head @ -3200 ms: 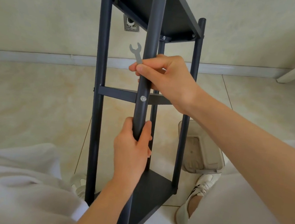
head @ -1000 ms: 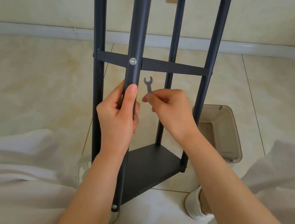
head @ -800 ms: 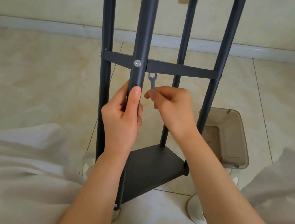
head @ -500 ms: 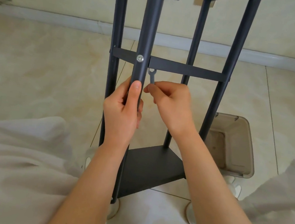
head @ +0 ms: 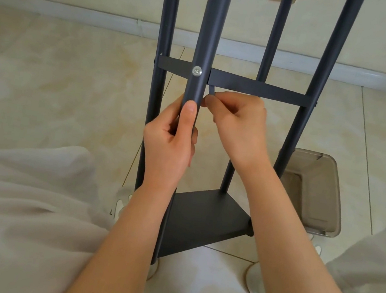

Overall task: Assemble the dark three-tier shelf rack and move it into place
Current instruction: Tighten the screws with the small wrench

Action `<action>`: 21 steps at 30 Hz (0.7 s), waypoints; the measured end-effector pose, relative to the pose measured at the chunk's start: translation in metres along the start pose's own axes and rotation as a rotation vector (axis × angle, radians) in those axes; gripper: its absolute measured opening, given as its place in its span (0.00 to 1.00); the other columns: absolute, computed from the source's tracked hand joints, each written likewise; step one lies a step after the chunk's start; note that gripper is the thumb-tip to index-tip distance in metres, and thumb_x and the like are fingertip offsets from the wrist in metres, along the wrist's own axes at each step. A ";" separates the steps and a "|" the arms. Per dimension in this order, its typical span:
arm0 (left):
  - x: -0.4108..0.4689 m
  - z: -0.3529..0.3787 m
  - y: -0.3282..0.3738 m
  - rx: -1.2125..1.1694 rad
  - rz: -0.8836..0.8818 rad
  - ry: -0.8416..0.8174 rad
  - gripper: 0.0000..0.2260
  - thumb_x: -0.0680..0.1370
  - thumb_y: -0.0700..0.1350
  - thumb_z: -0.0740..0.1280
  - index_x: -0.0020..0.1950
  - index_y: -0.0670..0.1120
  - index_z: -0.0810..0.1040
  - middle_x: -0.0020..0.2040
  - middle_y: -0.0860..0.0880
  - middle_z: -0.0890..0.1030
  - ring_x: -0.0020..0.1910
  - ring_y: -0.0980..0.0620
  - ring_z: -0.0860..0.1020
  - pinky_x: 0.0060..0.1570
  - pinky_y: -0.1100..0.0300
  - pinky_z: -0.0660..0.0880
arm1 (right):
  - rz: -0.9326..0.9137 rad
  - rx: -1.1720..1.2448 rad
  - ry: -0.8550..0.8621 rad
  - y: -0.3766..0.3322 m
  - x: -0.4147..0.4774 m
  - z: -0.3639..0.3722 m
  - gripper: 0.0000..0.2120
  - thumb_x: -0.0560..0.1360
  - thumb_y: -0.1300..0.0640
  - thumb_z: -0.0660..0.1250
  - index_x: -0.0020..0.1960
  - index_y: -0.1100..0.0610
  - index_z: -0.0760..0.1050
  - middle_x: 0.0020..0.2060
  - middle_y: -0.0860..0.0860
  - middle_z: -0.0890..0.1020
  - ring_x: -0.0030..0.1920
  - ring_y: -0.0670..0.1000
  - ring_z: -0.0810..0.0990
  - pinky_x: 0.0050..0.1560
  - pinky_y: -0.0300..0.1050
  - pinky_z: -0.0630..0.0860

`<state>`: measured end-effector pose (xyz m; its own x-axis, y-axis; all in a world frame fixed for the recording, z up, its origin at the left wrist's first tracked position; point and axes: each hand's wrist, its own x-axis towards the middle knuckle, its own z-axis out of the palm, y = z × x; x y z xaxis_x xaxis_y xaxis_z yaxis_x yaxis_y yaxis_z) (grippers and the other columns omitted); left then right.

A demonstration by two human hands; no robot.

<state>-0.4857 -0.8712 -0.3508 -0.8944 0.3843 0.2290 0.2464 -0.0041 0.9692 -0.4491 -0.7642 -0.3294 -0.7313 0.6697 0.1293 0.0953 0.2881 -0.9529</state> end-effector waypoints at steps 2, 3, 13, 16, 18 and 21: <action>0.000 0.000 -0.002 0.004 -0.001 0.003 0.14 0.85 0.47 0.60 0.49 0.39 0.78 0.27 0.43 0.71 0.20 0.52 0.69 0.22 0.64 0.67 | 0.000 0.009 -0.014 0.001 -0.002 -0.002 0.11 0.78 0.61 0.67 0.39 0.61 0.84 0.28 0.59 0.77 0.32 0.57 0.73 0.36 0.46 0.72; 0.000 0.000 -0.002 0.002 -0.002 0.005 0.15 0.85 0.47 0.60 0.50 0.38 0.79 0.27 0.43 0.71 0.20 0.52 0.69 0.22 0.64 0.67 | 0.011 0.008 -0.018 0.001 -0.002 -0.002 0.11 0.78 0.61 0.67 0.39 0.60 0.84 0.26 0.53 0.77 0.30 0.52 0.73 0.35 0.44 0.71; -0.004 -0.004 -0.010 -0.038 -0.021 0.025 0.21 0.85 0.50 0.59 0.53 0.31 0.78 0.28 0.45 0.72 0.20 0.50 0.70 0.21 0.64 0.67 | -0.008 -0.091 -0.031 0.003 -0.005 0.010 0.17 0.79 0.58 0.68 0.33 0.62 0.80 0.27 0.50 0.81 0.27 0.39 0.76 0.34 0.30 0.70; -0.004 -0.005 -0.010 -0.052 -0.023 0.030 0.21 0.85 0.49 0.60 0.51 0.30 0.77 0.27 0.44 0.71 0.20 0.48 0.69 0.20 0.65 0.66 | -0.088 -0.130 0.054 0.010 -0.006 0.018 0.16 0.79 0.59 0.67 0.35 0.65 0.80 0.27 0.55 0.81 0.30 0.46 0.80 0.37 0.42 0.76; -0.004 -0.005 -0.010 -0.053 -0.030 0.029 0.20 0.85 0.49 0.60 0.51 0.31 0.77 0.27 0.44 0.71 0.20 0.45 0.69 0.21 0.65 0.66 | -0.144 -0.146 0.117 0.016 -0.008 0.025 0.16 0.79 0.60 0.67 0.35 0.66 0.80 0.27 0.57 0.80 0.30 0.55 0.79 0.37 0.49 0.75; -0.005 -0.005 -0.010 -0.052 -0.037 0.027 0.19 0.85 0.50 0.59 0.50 0.34 0.78 0.27 0.43 0.71 0.20 0.44 0.69 0.21 0.64 0.66 | -0.203 -0.133 0.195 0.023 -0.007 0.034 0.14 0.79 0.62 0.68 0.35 0.66 0.81 0.26 0.55 0.78 0.27 0.53 0.75 0.31 0.44 0.72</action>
<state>-0.4858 -0.8774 -0.3614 -0.9123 0.3603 0.1947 0.1940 -0.0387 0.9802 -0.4647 -0.7860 -0.3619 -0.6022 0.7041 0.3762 0.0574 0.5082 -0.8593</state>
